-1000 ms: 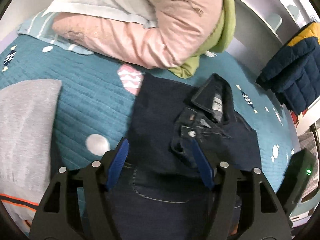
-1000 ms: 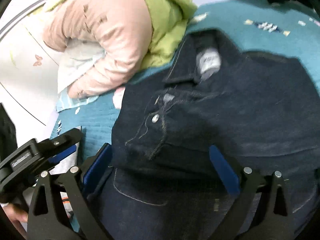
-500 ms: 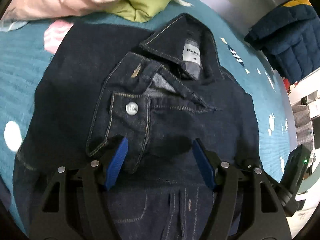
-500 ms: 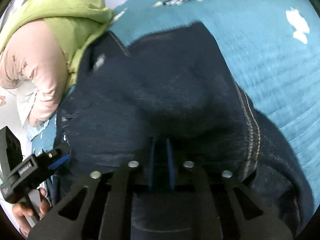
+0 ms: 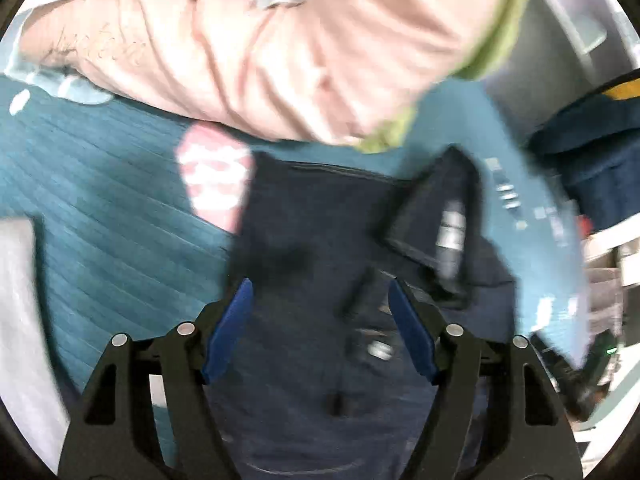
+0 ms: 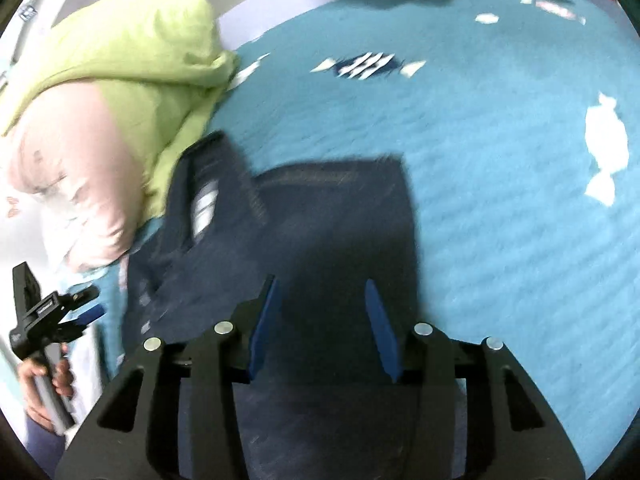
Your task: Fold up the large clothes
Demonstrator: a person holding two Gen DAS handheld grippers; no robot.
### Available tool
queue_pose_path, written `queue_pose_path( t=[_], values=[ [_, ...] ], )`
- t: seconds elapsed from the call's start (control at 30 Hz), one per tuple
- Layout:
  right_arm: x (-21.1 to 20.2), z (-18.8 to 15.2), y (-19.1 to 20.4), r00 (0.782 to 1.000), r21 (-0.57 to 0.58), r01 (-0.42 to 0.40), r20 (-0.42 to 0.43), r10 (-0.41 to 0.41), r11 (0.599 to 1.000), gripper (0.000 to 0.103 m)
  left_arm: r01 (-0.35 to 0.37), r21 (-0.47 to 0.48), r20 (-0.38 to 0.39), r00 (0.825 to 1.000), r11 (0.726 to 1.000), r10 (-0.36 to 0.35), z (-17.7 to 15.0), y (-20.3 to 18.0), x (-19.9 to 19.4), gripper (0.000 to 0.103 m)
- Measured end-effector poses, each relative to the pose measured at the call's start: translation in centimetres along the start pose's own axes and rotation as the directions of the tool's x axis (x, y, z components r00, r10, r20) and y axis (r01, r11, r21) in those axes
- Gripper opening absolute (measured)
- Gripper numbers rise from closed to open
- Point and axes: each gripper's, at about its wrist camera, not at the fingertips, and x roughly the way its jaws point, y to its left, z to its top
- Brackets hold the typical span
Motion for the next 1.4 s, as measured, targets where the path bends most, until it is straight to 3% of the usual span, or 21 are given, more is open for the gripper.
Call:
queue_pose_path(
  t=[0.03,0.13,0.33,0.73,0.93,1.07,1.13,1.2,1.27,1.4],
  values=[
    [0.4,0.9,-0.3,1.0,0.012,0.005,-0.008,-0.005,1.0,0.044,-0.04,0.015,-0.009,0.999,0.999,0.04,0.6,0.0,0.7,0.071],
    [1.5,2.1,-1.7,0.999,0.029,0.033,-0.04,-0.032,0.999,0.045,-0.07,0.031,-0.064,0.995,0.997,0.072,2.1,-0.3,3.2,0.071],
    [3.8,4.2,-2.4,0.994,0.029,0.063,-0.095,-0.06,0.998,0.048,-0.155,0.063,-0.066,0.985,0.986,0.159,4.0,-1.4,6.3,0.071],
    [6.6,6.8,-2.6,0.984,0.038,0.119,-0.139,-0.113,0.992,0.049,-0.174,0.099,-0.074,0.981,0.98,0.181,5.1,-3.1,9.2,0.072],
    [8.1,6.7,-2.9,0.983,0.025,0.116,-0.15,-0.111,0.993,0.047,-0.208,0.173,-0.082,0.971,0.963,0.225,5.4,-5.1,10.7,0.071],
    [8.0,6.5,-2.1,0.98,-0.052,0.145,-0.129,-0.15,0.988,0.027,-0.24,0.234,-0.065,0.963,0.942,0.261,5.5,-7.1,11.1,0.048],
    [7.6,6.4,-1.9,0.983,-0.069,0.137,-0.11,-0.144,0.988,0.011,-0.257,0.243,-0.058,0.959,0.935,0.279,5.7,-7.5,11.1,0.037],
    [6.9,6.2,-1.7,0.987,-0.09,0.126,-0.088,-0.133,0.988,0.009,-0.28,0.253,-0.037,0.954,0.926,0.299,5.8,-7.3,10.5,0.025],
    [5.9,6.0,-1.5,0.991,-0.103,0.113,-0.059,-0.12,0.988,0.008,-0.3,0.27,-0.006,0.95,0.915,0.313,5.6,-8.0,9.9,0.018],
    [2.8,5.5,-1.5,0.999,-0.079,0.047,0.015,-0.045,0.996,0.008,-0.278,0.293,0.057,0.96,0.915,0.273,4.5,-9.3,7.5,0.013]
  ],
)
